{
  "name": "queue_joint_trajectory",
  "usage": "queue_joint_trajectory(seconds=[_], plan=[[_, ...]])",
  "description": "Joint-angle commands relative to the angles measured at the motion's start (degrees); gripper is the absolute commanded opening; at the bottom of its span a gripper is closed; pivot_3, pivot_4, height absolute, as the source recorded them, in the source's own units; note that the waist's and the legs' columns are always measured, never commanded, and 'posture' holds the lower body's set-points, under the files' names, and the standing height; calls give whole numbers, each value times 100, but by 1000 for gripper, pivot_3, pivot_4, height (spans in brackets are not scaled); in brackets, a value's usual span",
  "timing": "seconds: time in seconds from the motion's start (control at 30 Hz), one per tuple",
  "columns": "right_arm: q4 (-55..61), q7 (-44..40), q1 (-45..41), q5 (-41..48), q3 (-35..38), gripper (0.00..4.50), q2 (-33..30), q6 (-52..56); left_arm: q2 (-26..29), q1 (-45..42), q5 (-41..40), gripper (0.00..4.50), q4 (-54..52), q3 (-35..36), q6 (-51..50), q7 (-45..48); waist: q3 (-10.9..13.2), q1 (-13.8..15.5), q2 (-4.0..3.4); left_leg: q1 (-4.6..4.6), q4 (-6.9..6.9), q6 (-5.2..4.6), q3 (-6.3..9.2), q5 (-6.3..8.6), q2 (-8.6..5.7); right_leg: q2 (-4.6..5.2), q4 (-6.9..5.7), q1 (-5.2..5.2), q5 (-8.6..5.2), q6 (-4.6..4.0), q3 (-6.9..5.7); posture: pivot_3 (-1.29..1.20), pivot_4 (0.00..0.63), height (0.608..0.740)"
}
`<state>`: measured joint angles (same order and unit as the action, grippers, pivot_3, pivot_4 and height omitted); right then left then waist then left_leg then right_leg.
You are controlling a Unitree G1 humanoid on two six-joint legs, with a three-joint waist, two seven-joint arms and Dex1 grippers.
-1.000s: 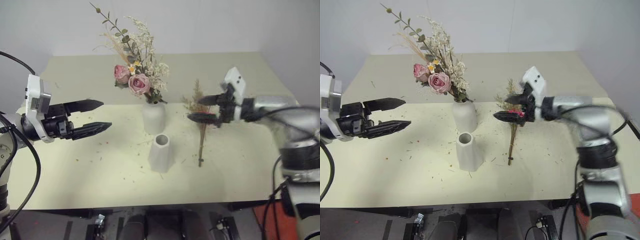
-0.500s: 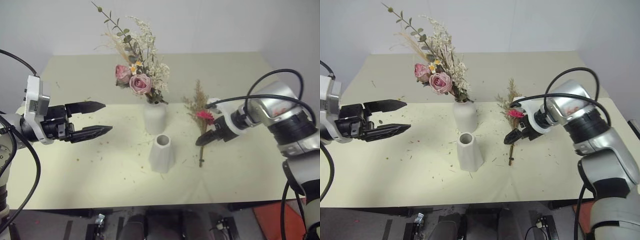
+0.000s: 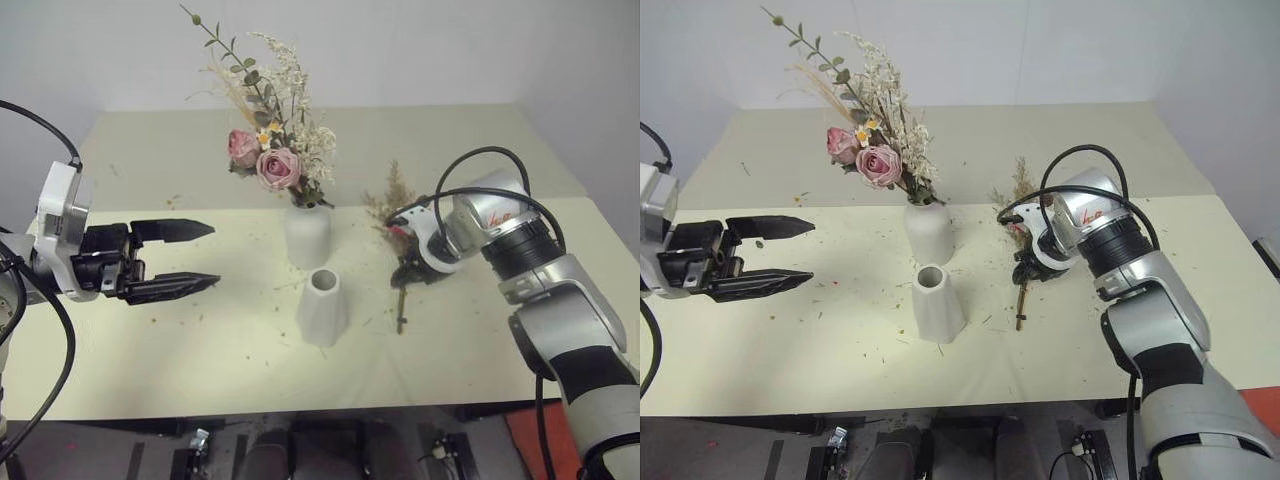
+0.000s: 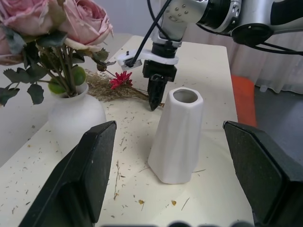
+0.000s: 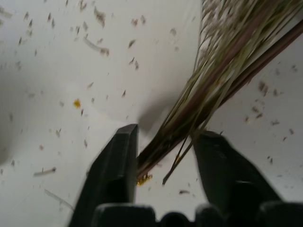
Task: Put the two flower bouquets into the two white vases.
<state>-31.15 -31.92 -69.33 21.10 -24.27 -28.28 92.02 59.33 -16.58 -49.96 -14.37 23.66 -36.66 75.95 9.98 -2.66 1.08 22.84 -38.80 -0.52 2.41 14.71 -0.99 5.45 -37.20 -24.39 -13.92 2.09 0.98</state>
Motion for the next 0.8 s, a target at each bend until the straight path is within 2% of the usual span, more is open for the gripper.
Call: queue_joint_trajectory(seconds=[0.03, 0.1, 0.13, 0.33, 0.47, 0.63, 0.7, 0.8], plan=[[-136, 457, 12, -248, 543, 872, 161, 48, 176, 71, -175, 3901, -151, 224, -29, 227, 0, -4, 0, 0, 0, 0, 0, 0, 0, 0, 0, -1, 0, 0, 1, 0, 150, 740], [-121, 706, 62, -396, 832, 206, 237, 48, 224, 120, -201, 3901, -144, 251, -27, 323, 0, 1, 0, 1, 1, 0, -1, 0, 0, 0, 0, -1, 0, 0, 1, 0, 150, 740], [-96, 897, 113, -513, 1058, 25, 282, -38, 253, 143, -214, 3901, -132, 270, -31, 368, 0, 3, 0, 2, 1, 0, -1, 0, 0, 0, 1, -1, 0, 0, 0, 0, 150, 740], [-67, 1526, 260, -881, 1890, 25, 398, -559, 349, 245, -190, 3901, -76, 303, -11, 562, 0, 18, 0, -1, -1, 0, -1, 0, -1, 1, 2, 6, 0, 0, -1, 0, 150, 740], [-10, 1903, 354, -951, 2642, 25, 455, -1455, 377, 313, -189, 3901, -88, 364, -21, 650, 0, 9, 0, -1, 1, 0, -1, 0, -1, 0, 2, 4, 1, 0, 0, 0, 150, 740], [169, 2896, 354, -609, 4420, 25, 844, -3121, 352, 385, -250, 3901, -147, 476, -76, 613, 0, -2, 0, 0, 3, 0, -3, 0, 0, 0, 3, 2, 1, 0, 2, 0, 150, 740], [625, 2709, 391, -37, 5141, 25, 1060, -3785, 328, 435, -290, 3901, -221, 507, -103, 573, 1, -2, -2, 1, 7, 0, -3, 0, 2, -1, 1, 1, 1, 0, 1, 0, 150, 740], [1587, 1830, 903, 117, 4771, 25, 1071, -4589, 324, 521, -325, 3901, -298, 570, -128, 555, 2, -5, -3, 3, 11, 0, -3, 0, 6, -5, -4, 1, 1, 1, 1, 0, 150, 740]])
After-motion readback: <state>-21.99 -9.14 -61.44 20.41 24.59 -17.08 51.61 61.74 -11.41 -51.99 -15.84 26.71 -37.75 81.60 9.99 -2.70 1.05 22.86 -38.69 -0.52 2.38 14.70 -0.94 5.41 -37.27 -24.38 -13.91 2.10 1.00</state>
